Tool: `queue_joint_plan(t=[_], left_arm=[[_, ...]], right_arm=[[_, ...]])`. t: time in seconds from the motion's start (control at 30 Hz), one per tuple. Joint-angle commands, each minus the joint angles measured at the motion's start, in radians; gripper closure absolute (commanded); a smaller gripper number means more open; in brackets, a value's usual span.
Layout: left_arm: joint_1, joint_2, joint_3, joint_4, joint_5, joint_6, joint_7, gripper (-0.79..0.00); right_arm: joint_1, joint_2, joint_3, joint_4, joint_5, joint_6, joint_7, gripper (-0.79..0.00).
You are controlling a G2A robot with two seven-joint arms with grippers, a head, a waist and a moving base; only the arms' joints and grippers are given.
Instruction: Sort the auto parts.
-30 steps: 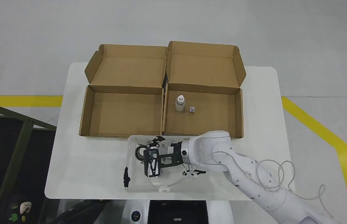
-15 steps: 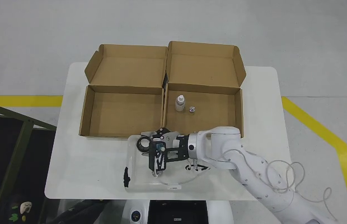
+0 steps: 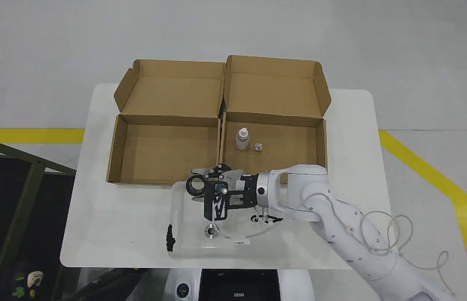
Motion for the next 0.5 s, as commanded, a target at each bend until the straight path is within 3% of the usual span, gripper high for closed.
queue_joint_plan(t=[0.0,0.47], left_arm=[[0.0,0.0,0.0,0.0,0.0,0.0,0.0,-0.785],[0.0,0.0,0.0,0.0,0.0,0.0,0.0,-0.785]], right_arm=[[0.005,-0.002,-0.004,0.009,-0.001,0.003,-0.006,0.0],[0.099,-0.035,-0.041,0.179,-0.011,0.06,-0.07,0.0]])
